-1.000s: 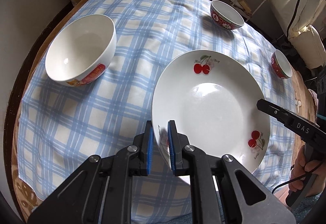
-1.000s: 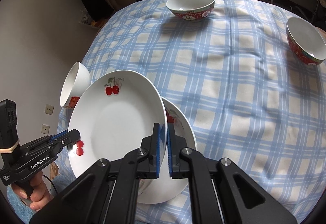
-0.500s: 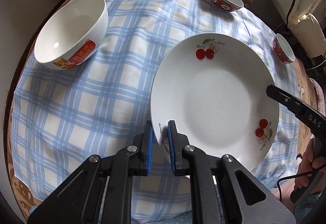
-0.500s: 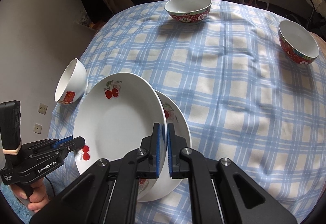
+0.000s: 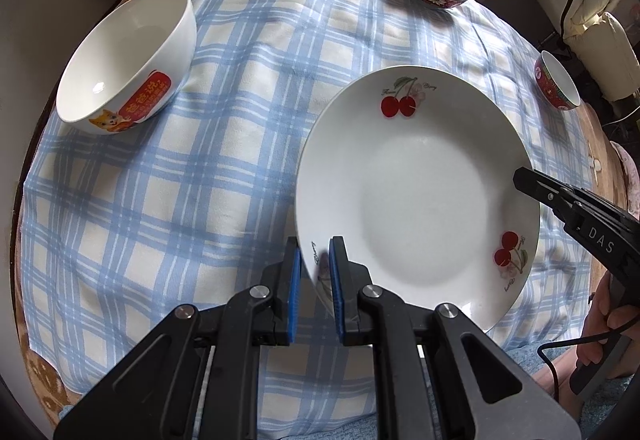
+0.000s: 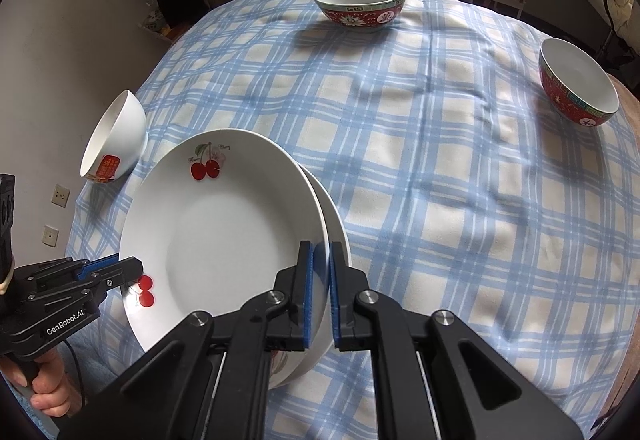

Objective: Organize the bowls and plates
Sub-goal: 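Lower the stacked cherry plates onto the cloth and open both grippers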

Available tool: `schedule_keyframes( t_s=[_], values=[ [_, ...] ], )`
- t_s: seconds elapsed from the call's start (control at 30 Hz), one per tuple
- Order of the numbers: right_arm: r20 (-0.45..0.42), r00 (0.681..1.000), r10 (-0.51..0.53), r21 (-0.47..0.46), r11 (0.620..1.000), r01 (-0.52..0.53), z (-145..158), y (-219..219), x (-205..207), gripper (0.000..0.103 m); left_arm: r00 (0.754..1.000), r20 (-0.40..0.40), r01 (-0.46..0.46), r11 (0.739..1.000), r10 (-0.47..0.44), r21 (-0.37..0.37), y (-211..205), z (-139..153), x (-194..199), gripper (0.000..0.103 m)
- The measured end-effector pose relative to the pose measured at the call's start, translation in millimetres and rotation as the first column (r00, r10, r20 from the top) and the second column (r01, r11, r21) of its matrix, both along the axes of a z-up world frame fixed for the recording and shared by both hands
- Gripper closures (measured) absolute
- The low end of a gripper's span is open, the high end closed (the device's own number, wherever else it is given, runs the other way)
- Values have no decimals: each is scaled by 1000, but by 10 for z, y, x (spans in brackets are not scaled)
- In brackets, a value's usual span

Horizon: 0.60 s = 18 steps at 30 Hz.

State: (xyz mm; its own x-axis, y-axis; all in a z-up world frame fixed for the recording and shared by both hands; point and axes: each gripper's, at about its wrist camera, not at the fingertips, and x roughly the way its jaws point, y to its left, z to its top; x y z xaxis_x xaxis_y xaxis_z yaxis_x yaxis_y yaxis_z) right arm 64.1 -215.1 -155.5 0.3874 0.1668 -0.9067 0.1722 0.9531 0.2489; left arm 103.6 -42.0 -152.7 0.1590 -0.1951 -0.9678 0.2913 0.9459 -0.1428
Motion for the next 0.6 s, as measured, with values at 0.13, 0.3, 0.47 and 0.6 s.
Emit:
schedule_keyframes(
  t_s=[0.13, 0.3, 0.47, 0.6],
  values=[
    [-7, 1000, 7, -23, 1000, -8, -13, 27, 5, 94, 1000, 3, 10, 1000, -10, 17, -27, -11, -18, 90],
    [-22, 1000, 4, -33, 999, -4, -50, 19, 5, 94, 1000, 1, 16, 1000, -16, 27, -50, -42, -14, 90],
    [-33, 999, 5, -59, 998, -7, -75, 28, 15, 94, 1000, 9, 26, 999, -26, 40, -94, -55, -19, 90],
    [-35, 999, -1, -50, 999, -1, -82, 12, 14, 94, 999, 17, 33, 998, -34, 48, -96, -53, -27, 90]
  ],
)
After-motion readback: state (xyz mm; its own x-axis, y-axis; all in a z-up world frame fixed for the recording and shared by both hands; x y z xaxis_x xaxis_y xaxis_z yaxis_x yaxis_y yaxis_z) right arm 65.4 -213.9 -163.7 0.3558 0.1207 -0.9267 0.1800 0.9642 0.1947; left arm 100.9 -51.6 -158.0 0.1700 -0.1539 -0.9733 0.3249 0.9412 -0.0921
